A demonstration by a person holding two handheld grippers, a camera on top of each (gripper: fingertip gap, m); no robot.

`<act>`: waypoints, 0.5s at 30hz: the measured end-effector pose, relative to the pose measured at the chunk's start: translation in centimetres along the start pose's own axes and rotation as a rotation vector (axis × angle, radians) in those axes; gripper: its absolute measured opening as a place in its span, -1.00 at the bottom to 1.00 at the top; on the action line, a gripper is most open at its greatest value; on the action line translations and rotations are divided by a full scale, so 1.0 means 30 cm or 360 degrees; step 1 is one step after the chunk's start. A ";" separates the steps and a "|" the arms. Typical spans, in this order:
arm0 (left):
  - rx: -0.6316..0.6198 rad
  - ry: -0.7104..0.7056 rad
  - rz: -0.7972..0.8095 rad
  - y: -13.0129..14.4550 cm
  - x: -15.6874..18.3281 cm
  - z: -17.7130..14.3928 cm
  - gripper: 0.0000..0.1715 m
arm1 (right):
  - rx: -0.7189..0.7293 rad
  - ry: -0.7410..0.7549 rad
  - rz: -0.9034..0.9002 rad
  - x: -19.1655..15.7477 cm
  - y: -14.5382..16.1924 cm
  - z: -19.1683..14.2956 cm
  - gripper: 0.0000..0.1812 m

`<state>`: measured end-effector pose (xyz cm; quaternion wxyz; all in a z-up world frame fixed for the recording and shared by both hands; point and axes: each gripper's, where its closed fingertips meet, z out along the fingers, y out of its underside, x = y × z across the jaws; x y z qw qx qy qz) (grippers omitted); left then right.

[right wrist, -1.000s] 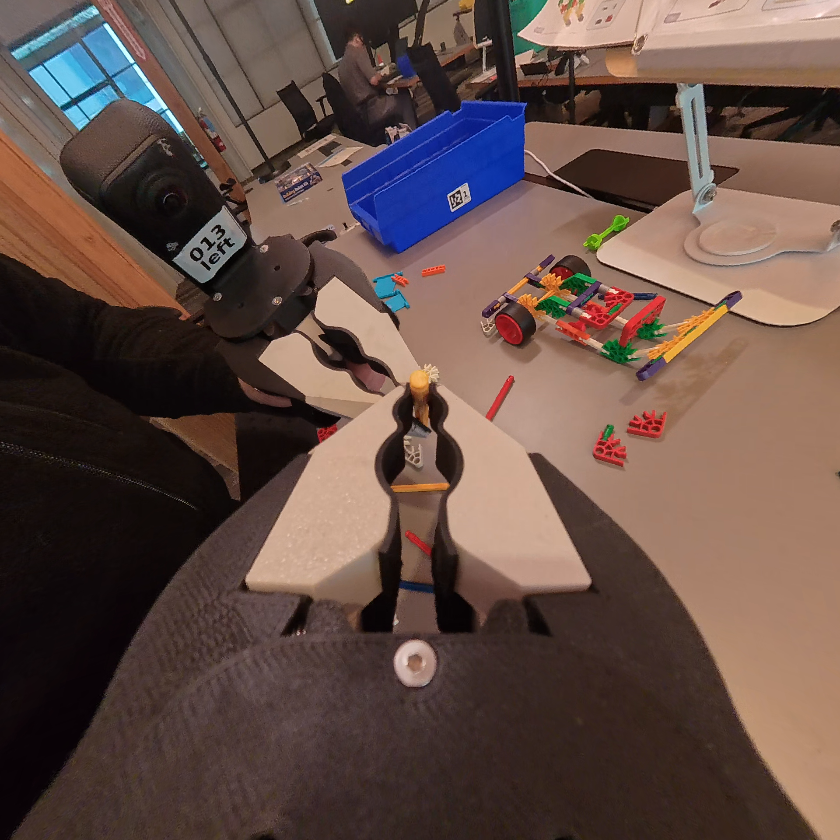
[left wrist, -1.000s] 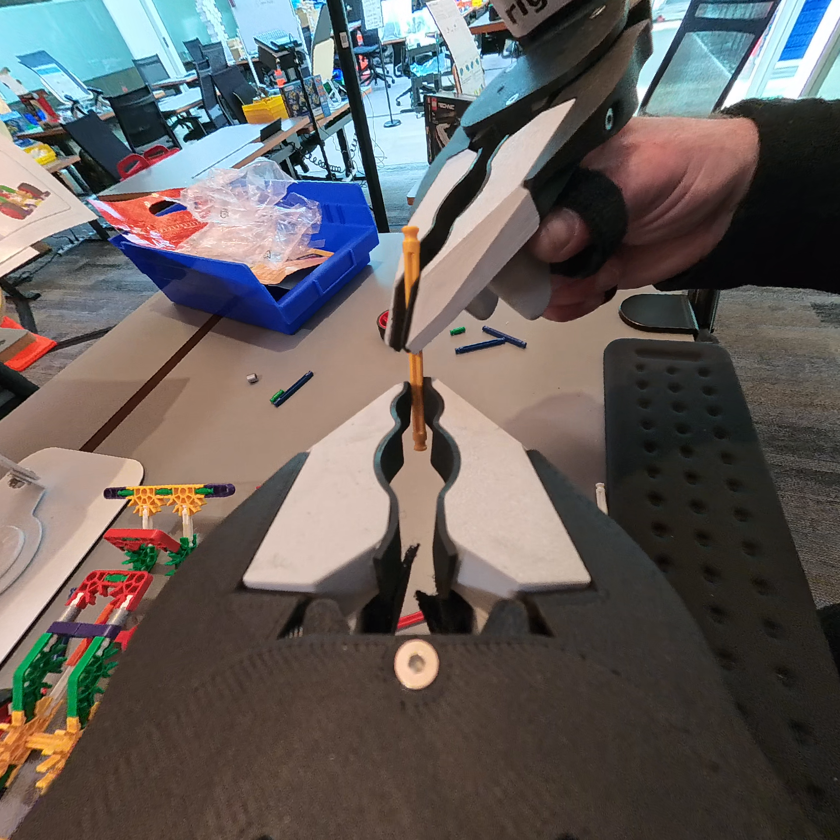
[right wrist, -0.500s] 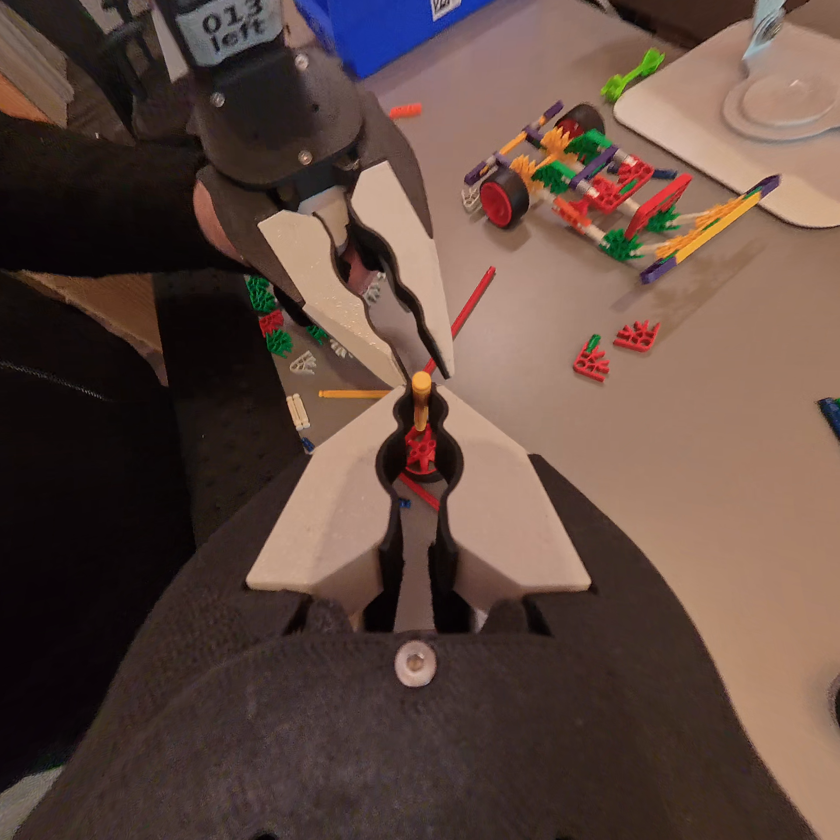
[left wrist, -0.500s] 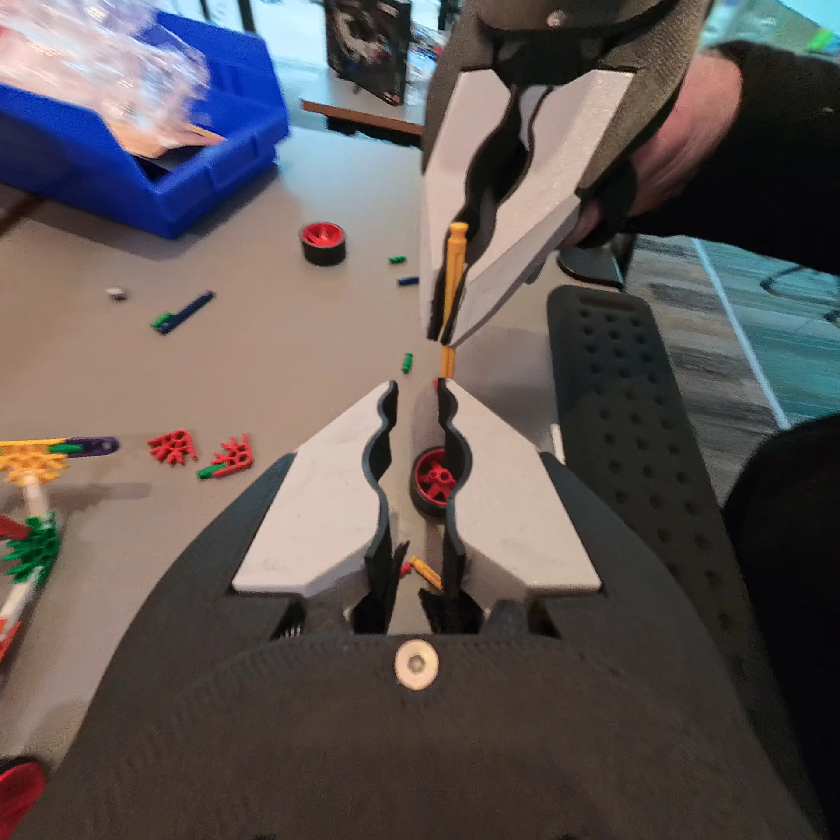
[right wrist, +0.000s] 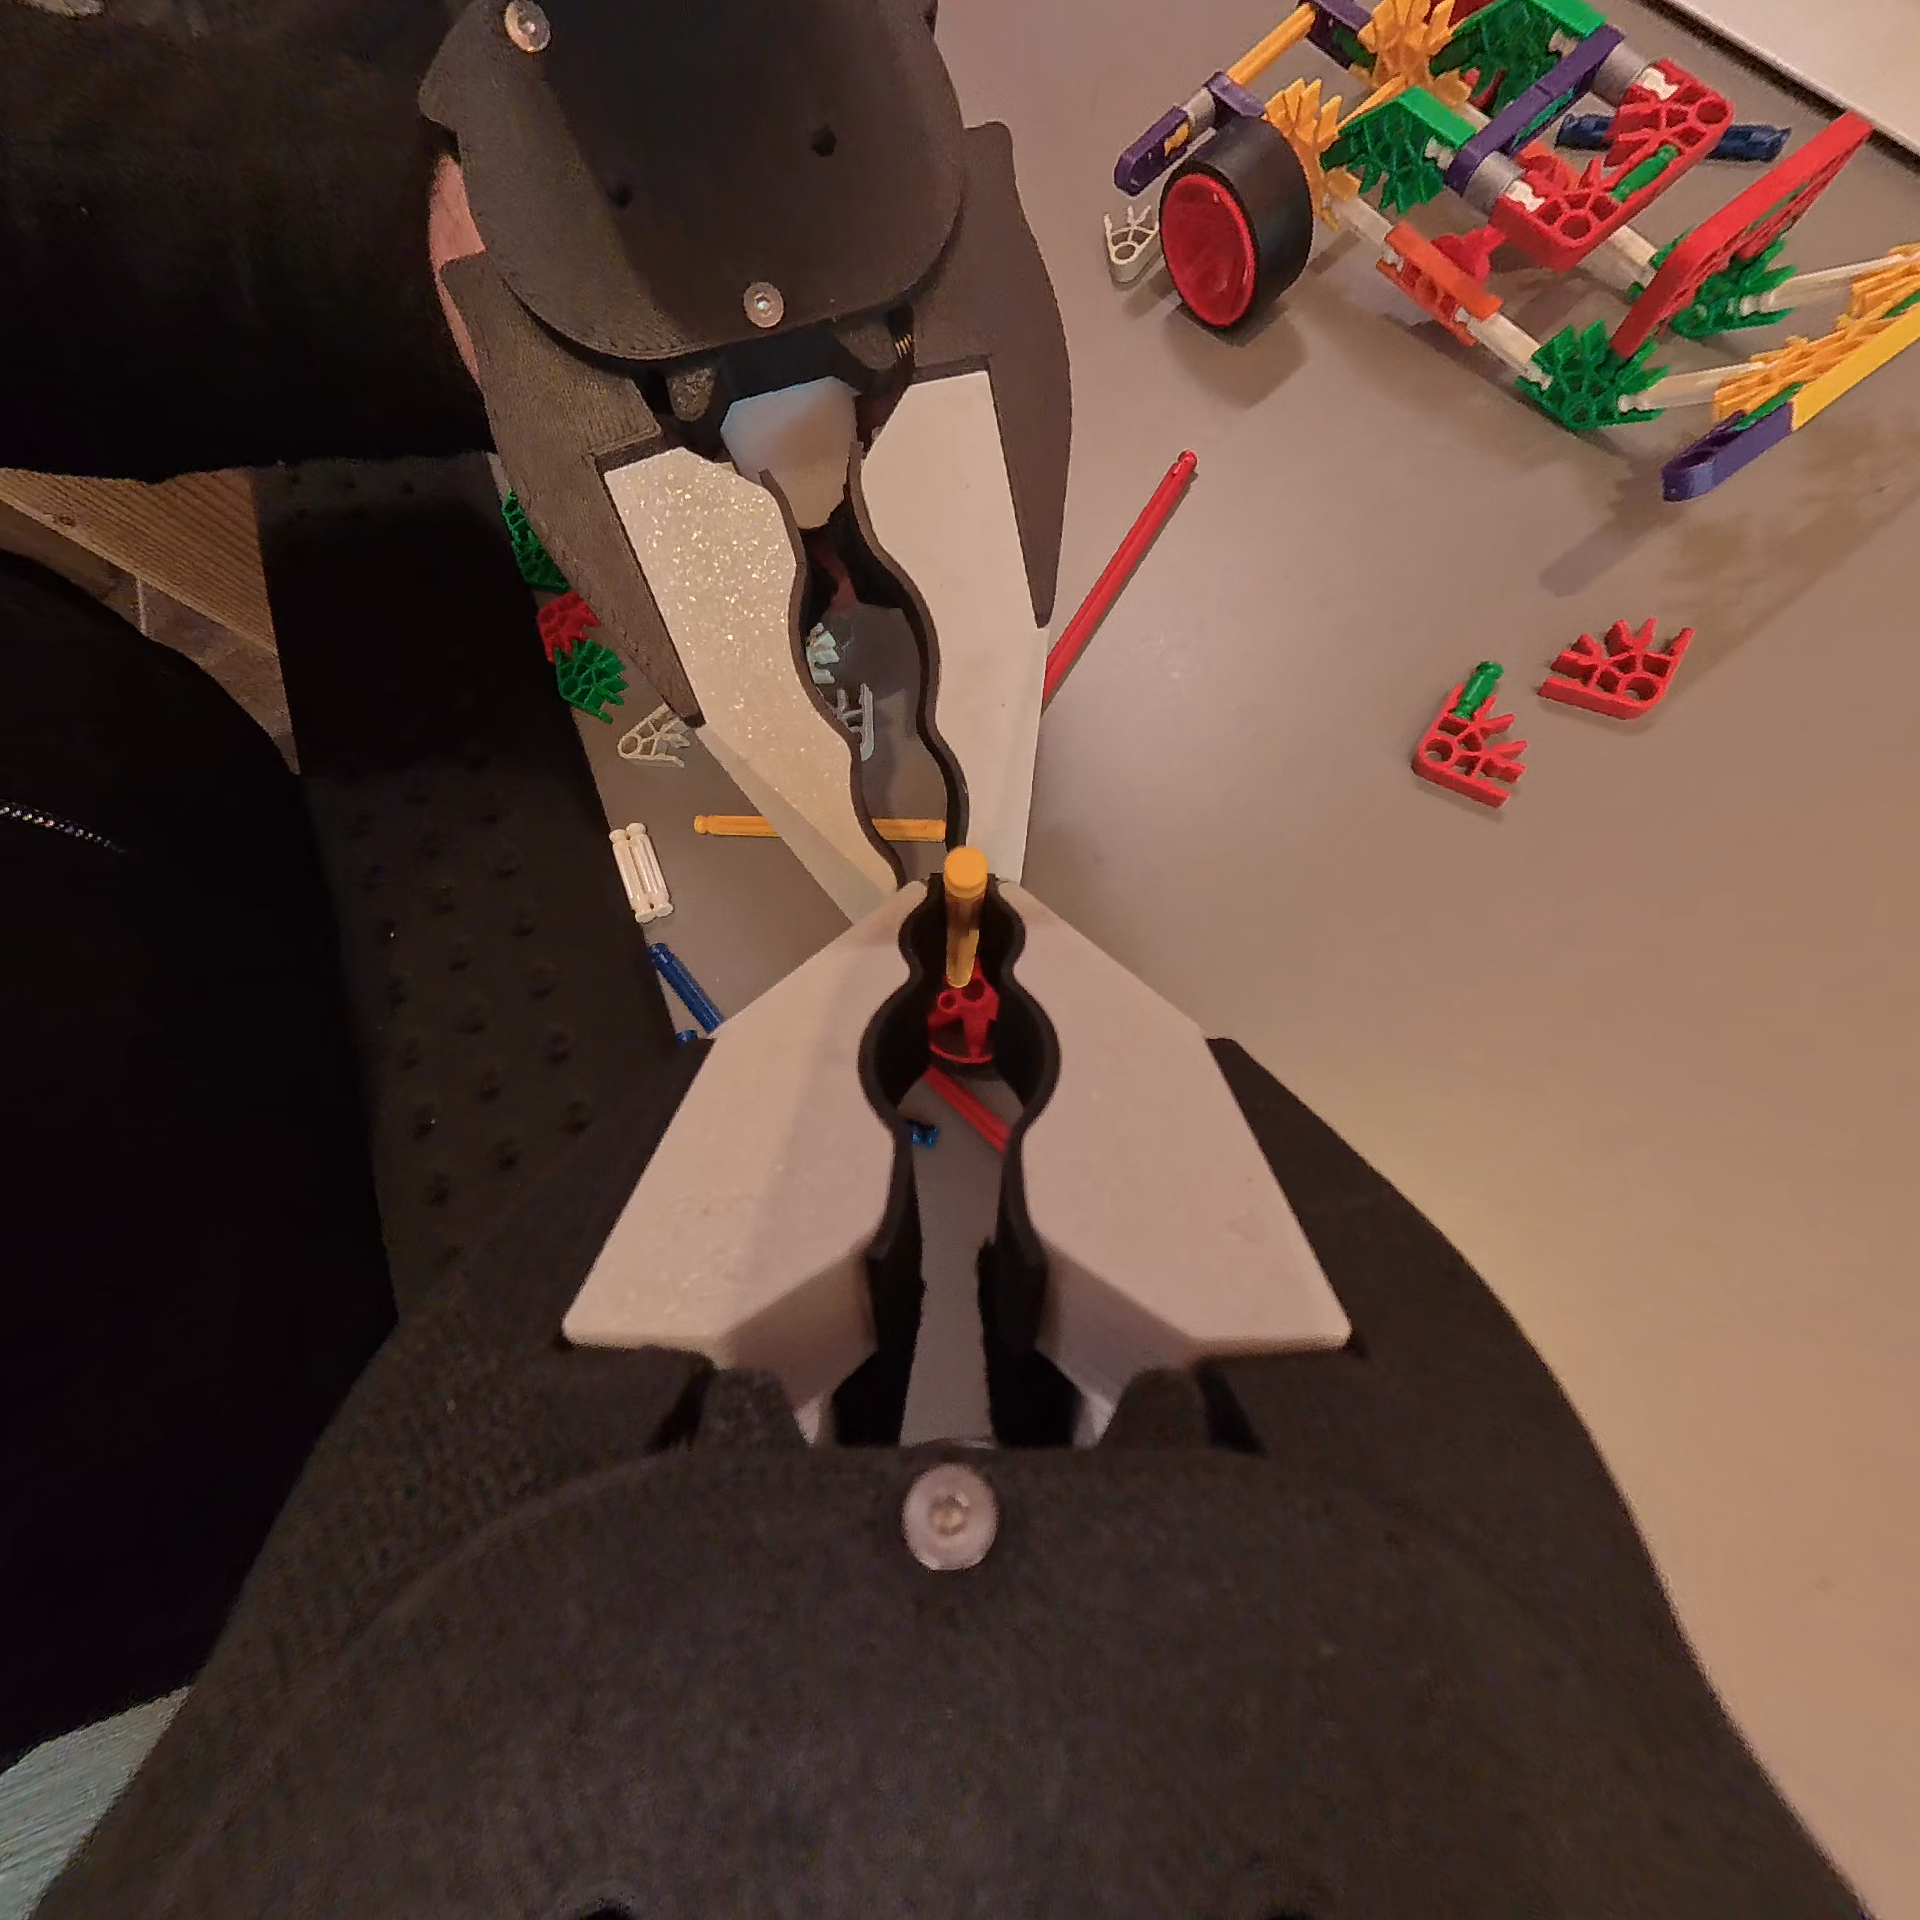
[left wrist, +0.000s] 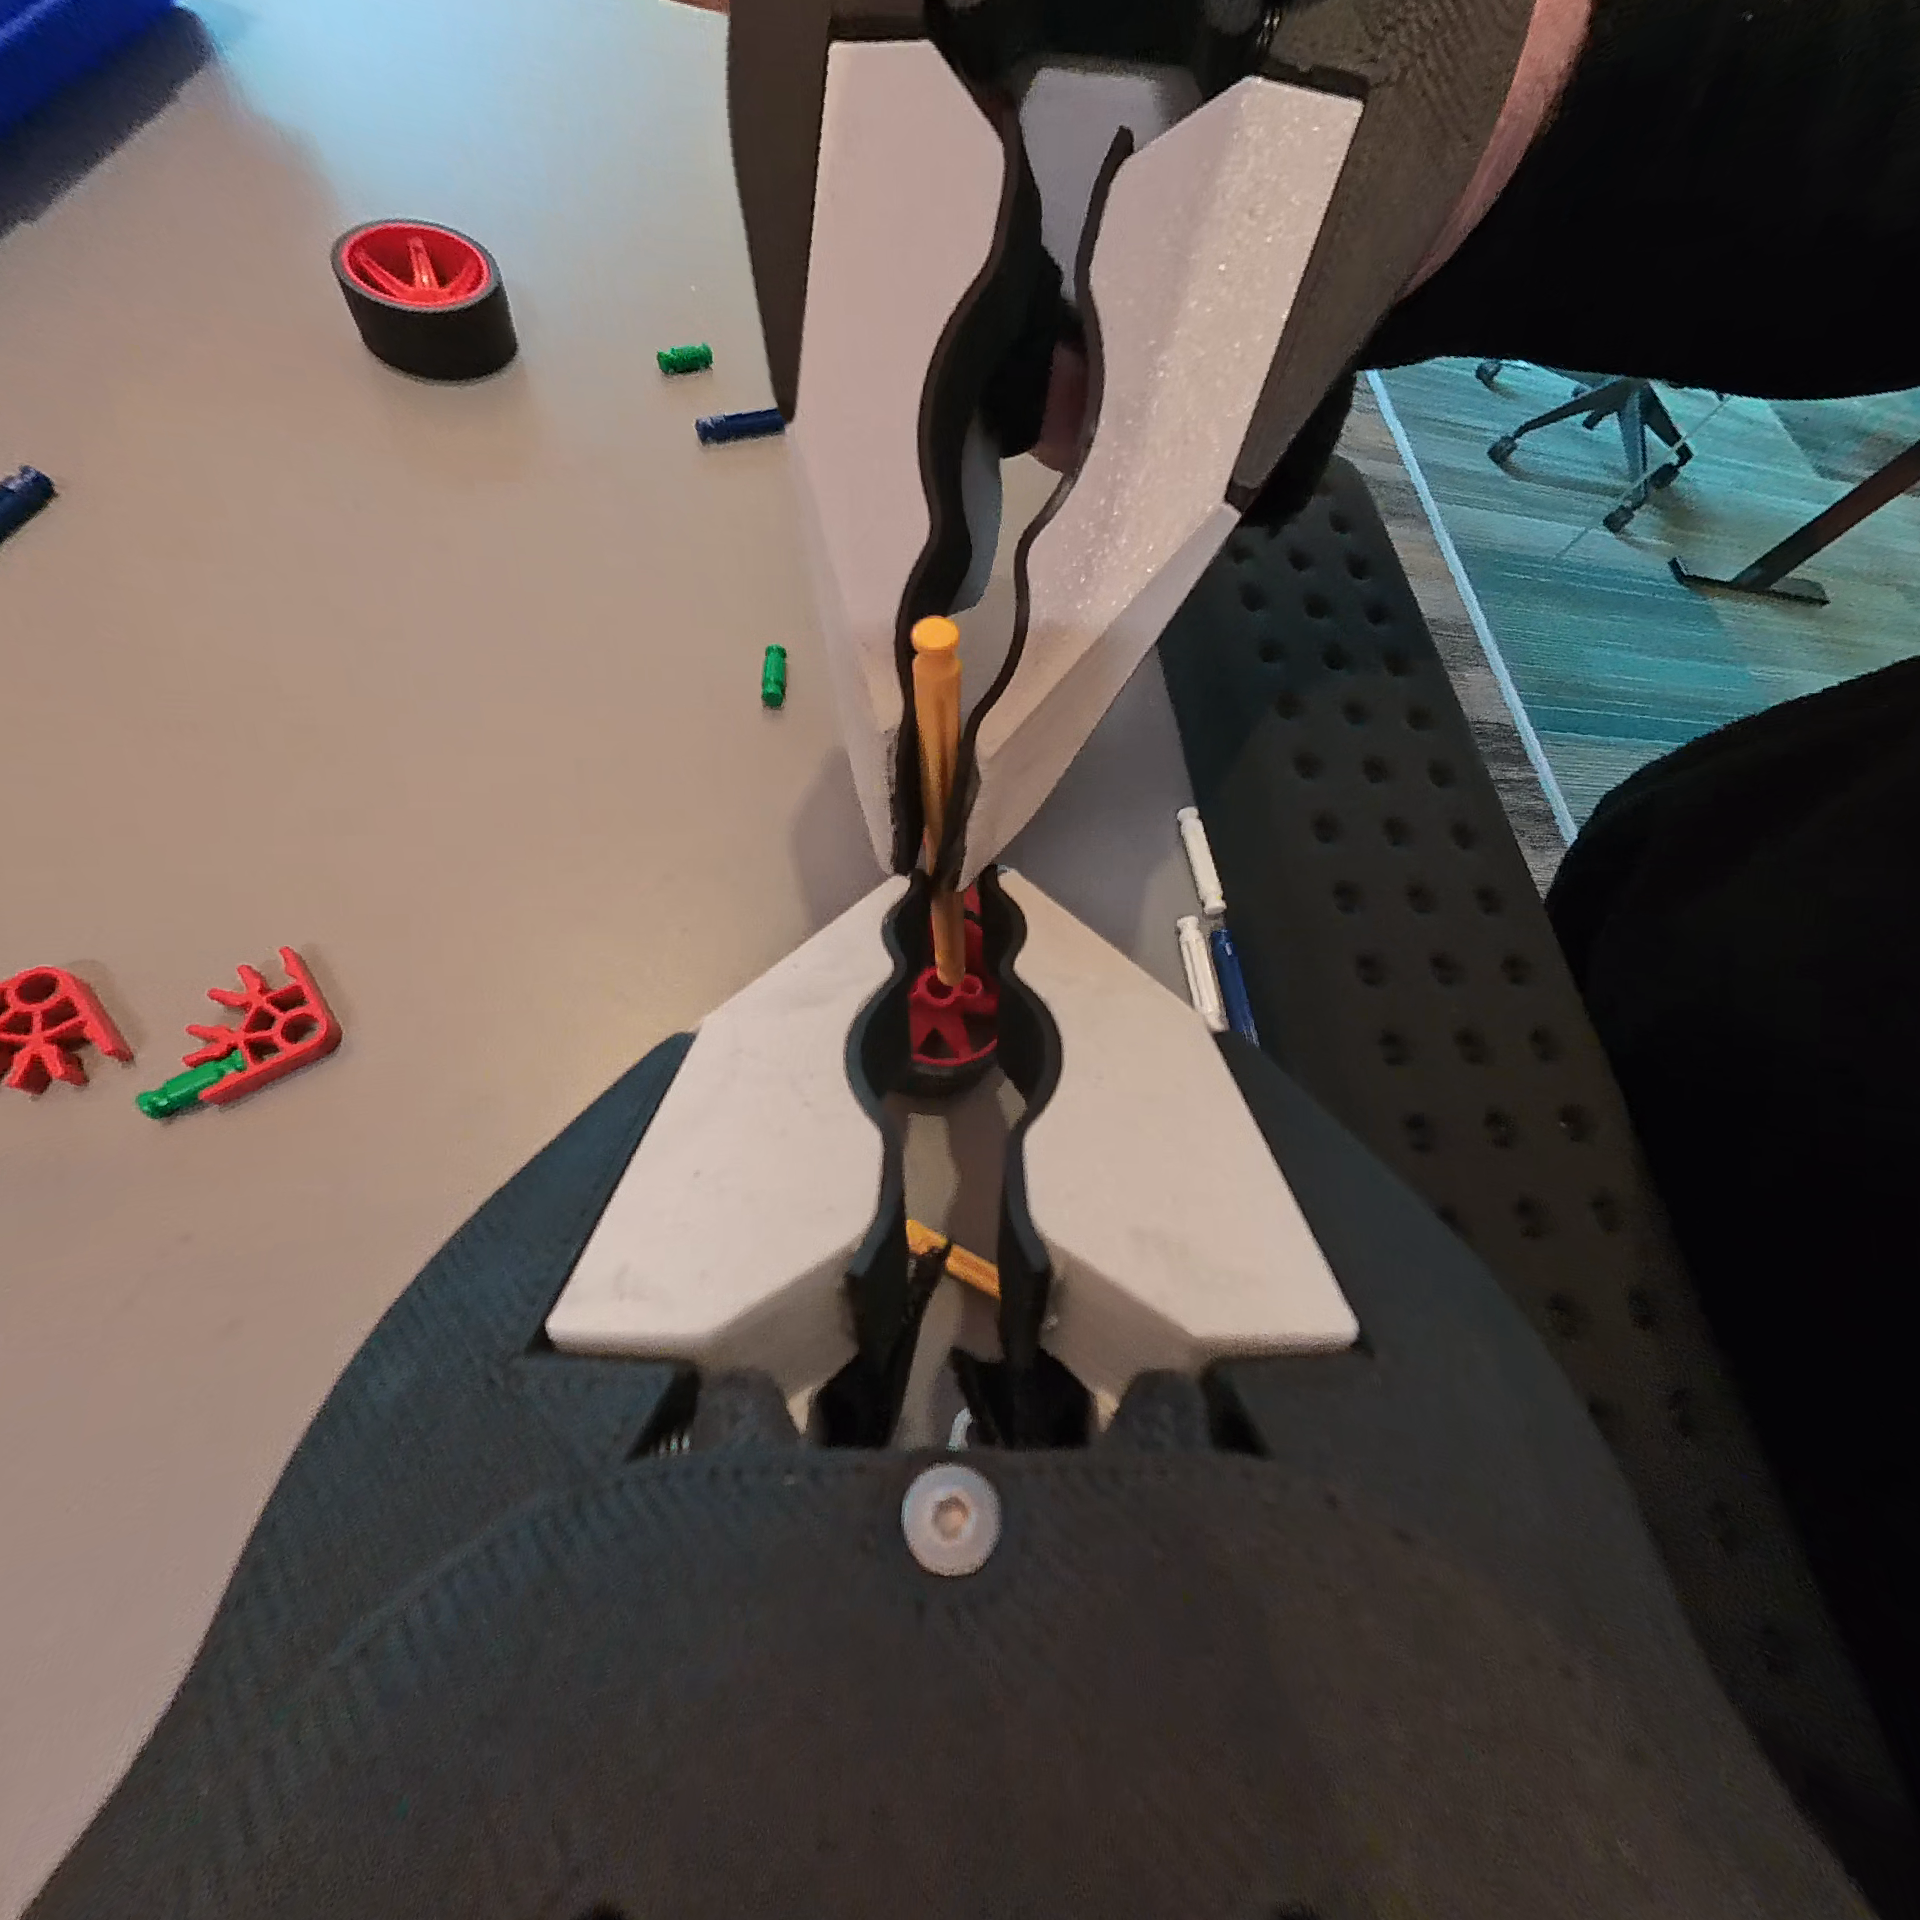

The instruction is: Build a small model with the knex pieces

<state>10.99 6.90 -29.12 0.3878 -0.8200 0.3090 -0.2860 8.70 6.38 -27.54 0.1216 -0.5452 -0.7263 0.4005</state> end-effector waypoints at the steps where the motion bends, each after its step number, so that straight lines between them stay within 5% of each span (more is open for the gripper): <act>1: -0.0010 0.0019 -0.0007 0.004 0.001 0.000 -0.93 | -0.0001 -0.0004 0.0002 0.000 0.001 0.003 -0.98; 15: -0.0080 -0.0009 0.0095 0.047 0.002 0.027 -0.95 | -0.0018 0.0126 -0.0160 -0.004 0.037 0.030 -0.98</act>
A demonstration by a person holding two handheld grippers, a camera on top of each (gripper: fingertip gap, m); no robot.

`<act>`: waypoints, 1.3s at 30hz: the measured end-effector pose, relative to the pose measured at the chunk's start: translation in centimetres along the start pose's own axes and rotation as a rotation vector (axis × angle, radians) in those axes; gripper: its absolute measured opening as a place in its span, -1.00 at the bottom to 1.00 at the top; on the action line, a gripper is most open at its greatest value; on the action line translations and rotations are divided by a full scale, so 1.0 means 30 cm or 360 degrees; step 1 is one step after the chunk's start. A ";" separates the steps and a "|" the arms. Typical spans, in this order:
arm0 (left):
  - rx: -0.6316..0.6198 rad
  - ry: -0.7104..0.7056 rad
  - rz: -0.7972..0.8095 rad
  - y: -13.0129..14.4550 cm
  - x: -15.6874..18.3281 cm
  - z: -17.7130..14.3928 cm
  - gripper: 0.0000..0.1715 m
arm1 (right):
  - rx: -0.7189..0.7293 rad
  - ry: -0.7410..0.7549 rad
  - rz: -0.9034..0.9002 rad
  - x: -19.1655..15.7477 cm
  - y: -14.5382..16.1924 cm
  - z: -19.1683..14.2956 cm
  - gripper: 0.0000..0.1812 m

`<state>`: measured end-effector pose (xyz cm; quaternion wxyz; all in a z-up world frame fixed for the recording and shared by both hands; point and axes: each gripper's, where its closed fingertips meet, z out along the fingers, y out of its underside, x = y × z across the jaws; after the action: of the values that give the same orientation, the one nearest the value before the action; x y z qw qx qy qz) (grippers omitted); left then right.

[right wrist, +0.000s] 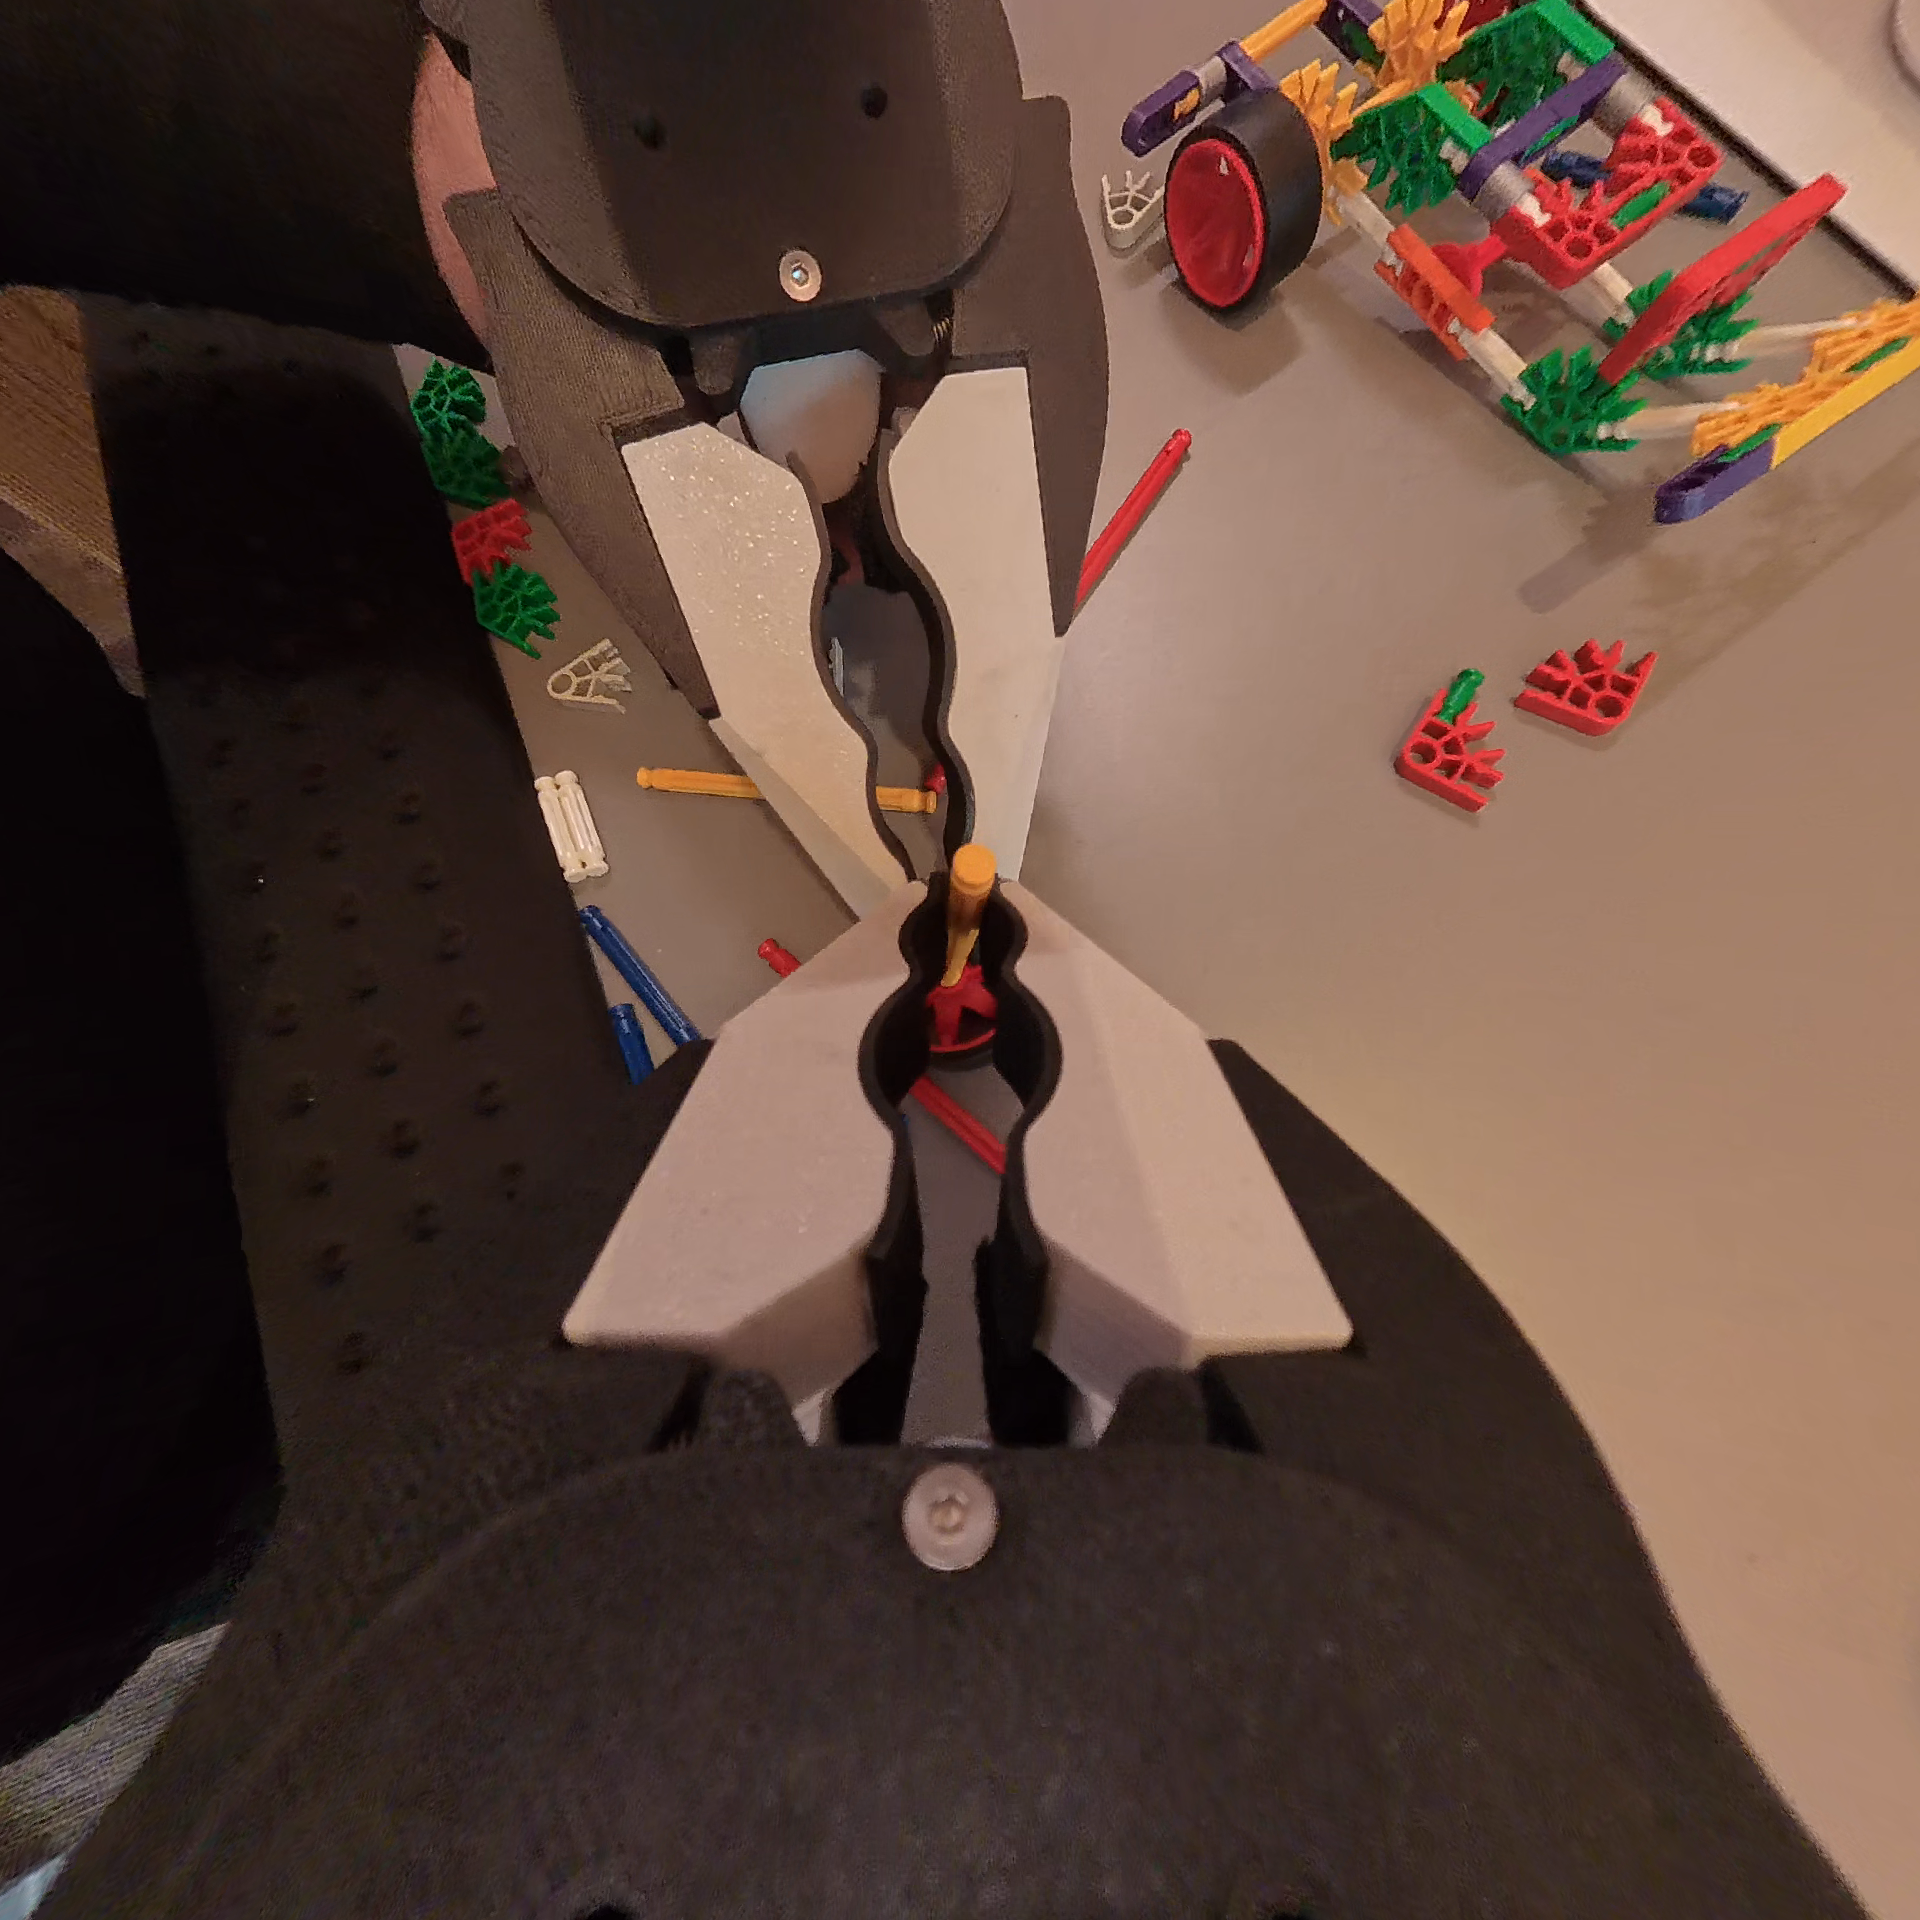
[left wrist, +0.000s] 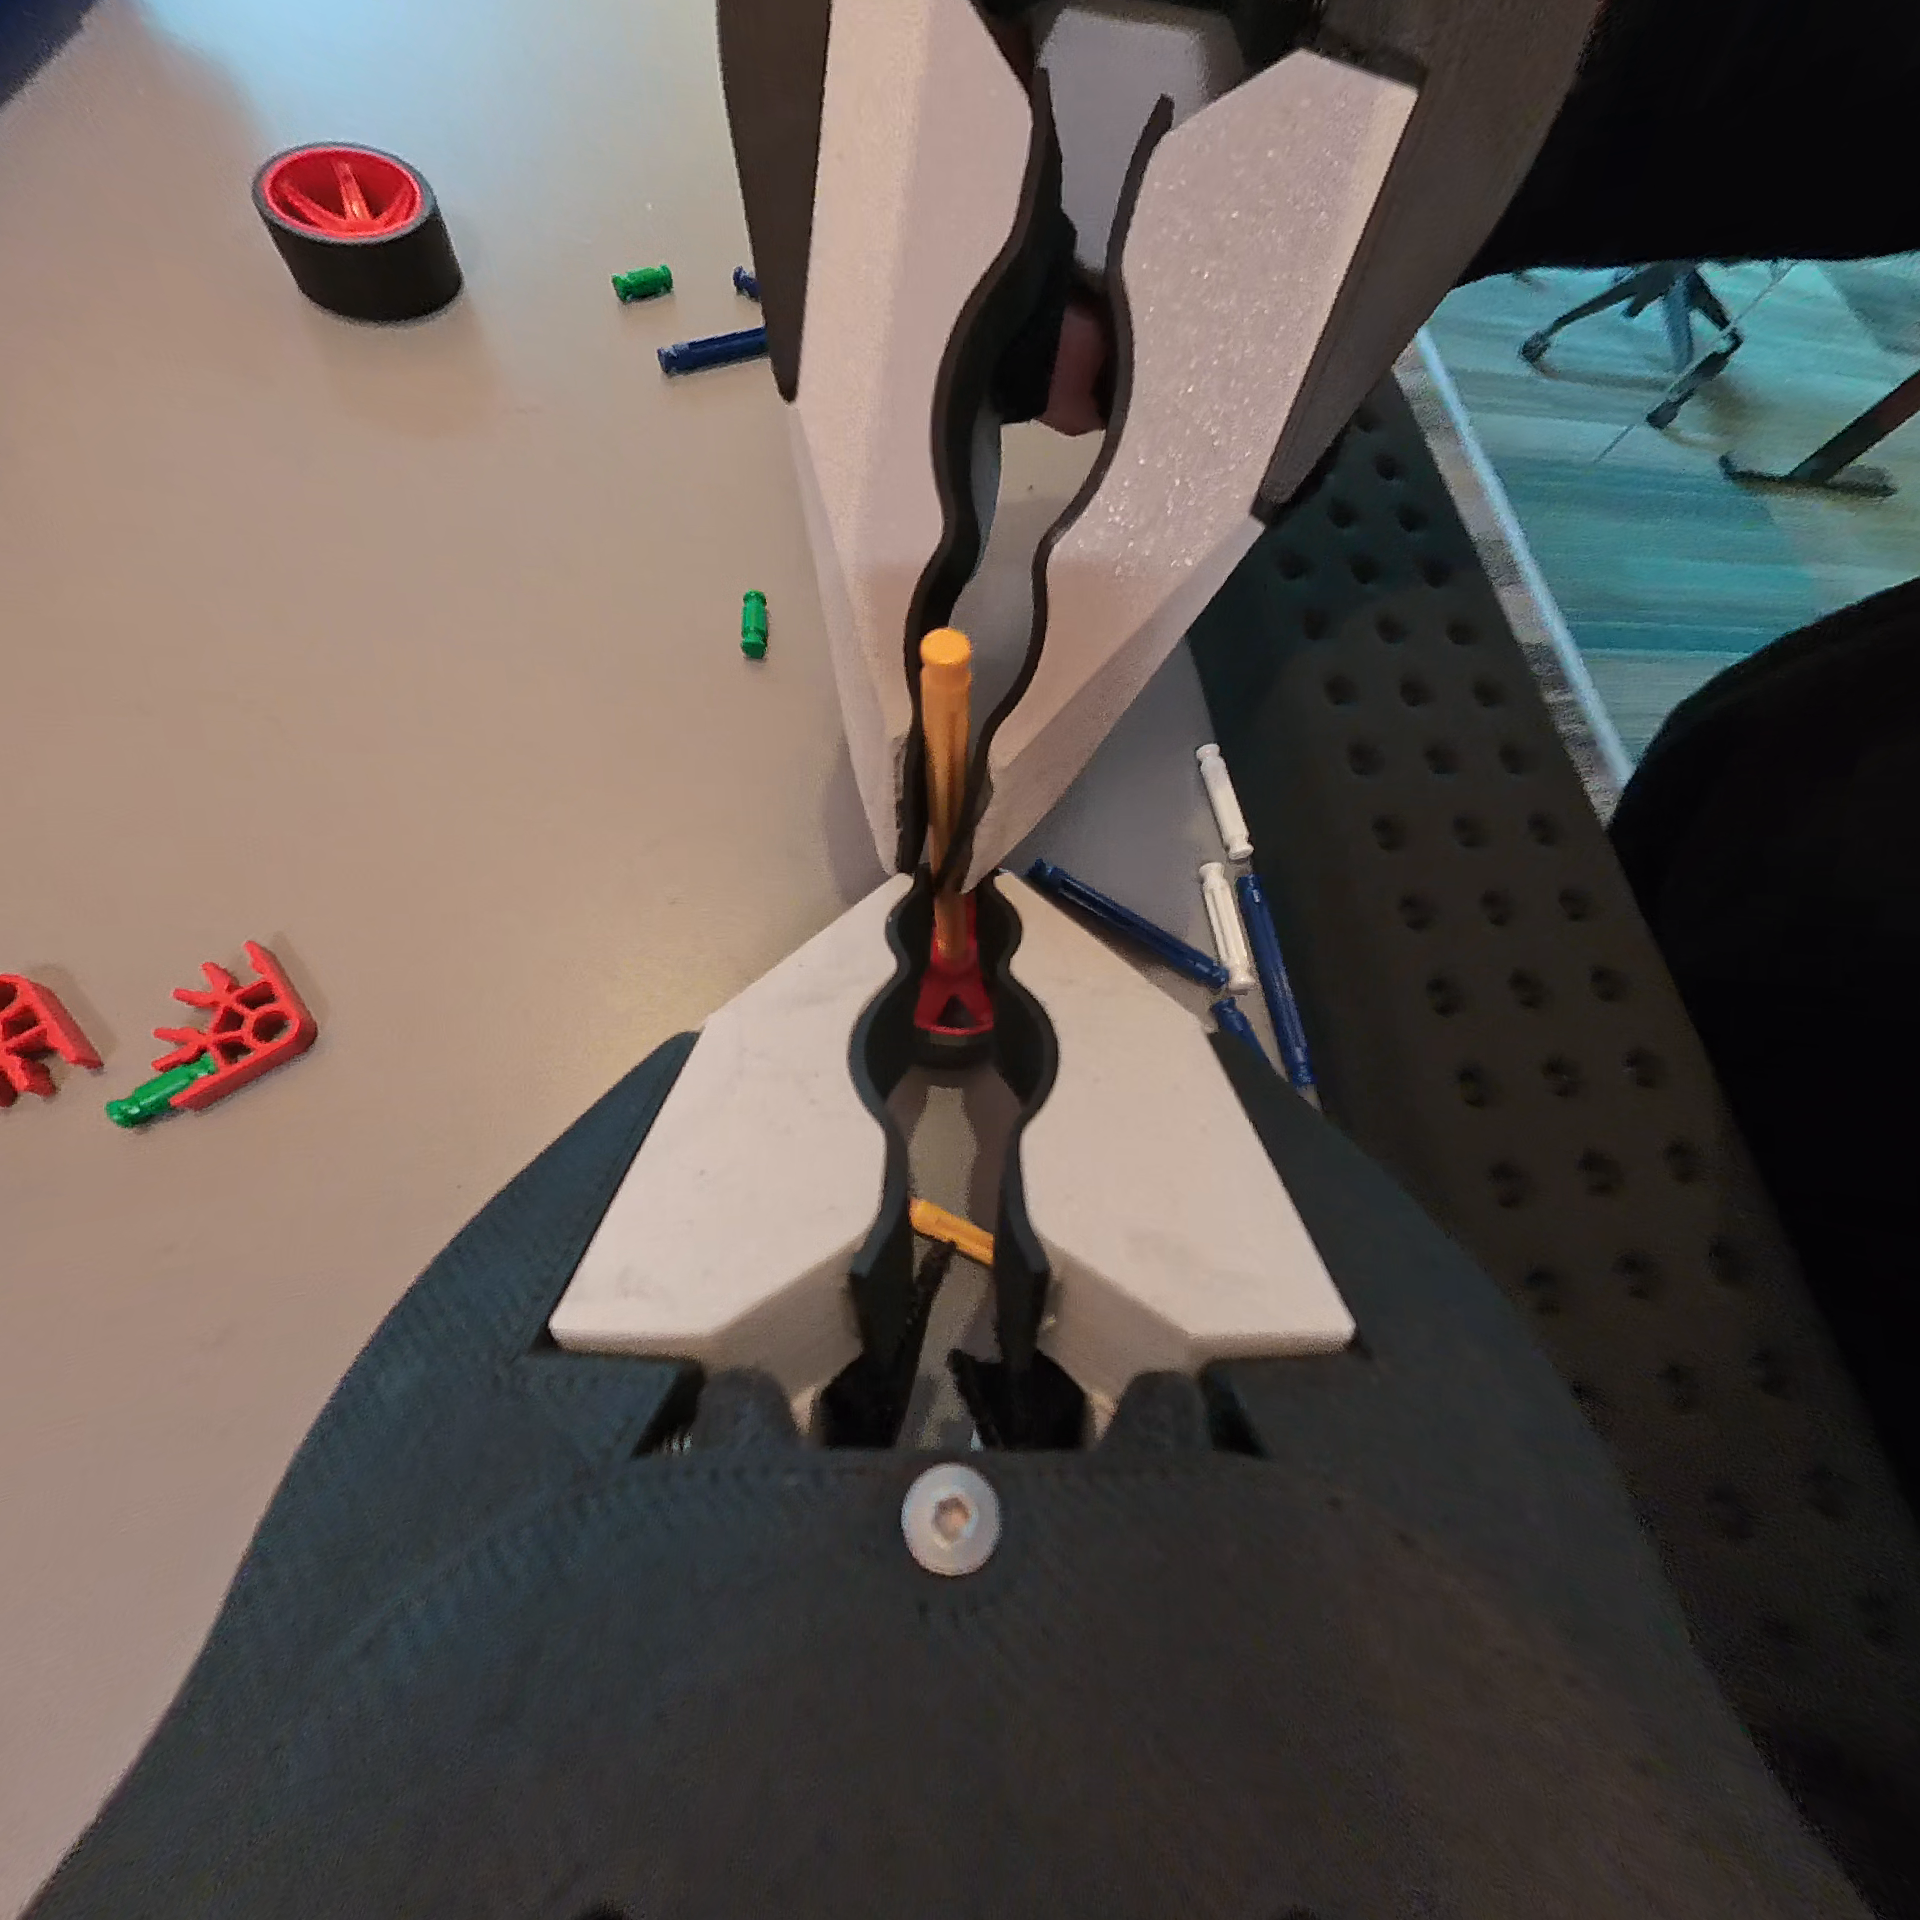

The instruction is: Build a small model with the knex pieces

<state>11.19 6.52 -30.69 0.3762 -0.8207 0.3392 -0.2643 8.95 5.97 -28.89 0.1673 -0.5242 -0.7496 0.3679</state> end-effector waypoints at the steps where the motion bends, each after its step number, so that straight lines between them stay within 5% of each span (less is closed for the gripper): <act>1: -0.0001 -0.0031 0.0034 0.001 0.001 0.001 -0.96 | 0.0006 0.0020 -0.0030 -0.004 0.001 0.000 -0.98; 17: 0.0031 -0.0302 0.0312 0.027 0.052 0.016 -0.98 | 0.0091 0.0213 -0.0307 -0.073 0.026 0.008 -0.98; 25: 0.0066 -0.0339 0.0225 0.019 0.021 0.010 -0.98 | 0.0138 0.0115 -0.0100 -0.037 0.011 0.004 -0.97; 27: 0.0030 -0.0453 0.0227 0.012 -0.029 0.005 -0.97 | 0.0169 0.0136 -0.0022 -0.002 -0.012 -0.034 -0.66; 29: 0.0037 -0.0524 0.0168 0.005 -0.086 -0.004 -0.98 | 0.0218 0.0183 0.0038 0.043 -0.022 -0.094 -0.66; 37: 0.0055 -0.0580 0.0021 -0.003 -0.218 -0.023 -0.97 | 0.0083 0.0339 0.0250 0.180 0.140 -0.263 -0.77; 39: 0.0007 -0.0567 0.0001 0.017 -0.212 -0.030 -0.79 | 0.0008 0.0337 0.0262 0.172 0.183 -0.262 -0.77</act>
<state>6.39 10.67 -31.73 0.4323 -0.8536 0.2669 -0.1153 15.55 14.60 -28.28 0.2159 -0.6193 -0.6814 0.3248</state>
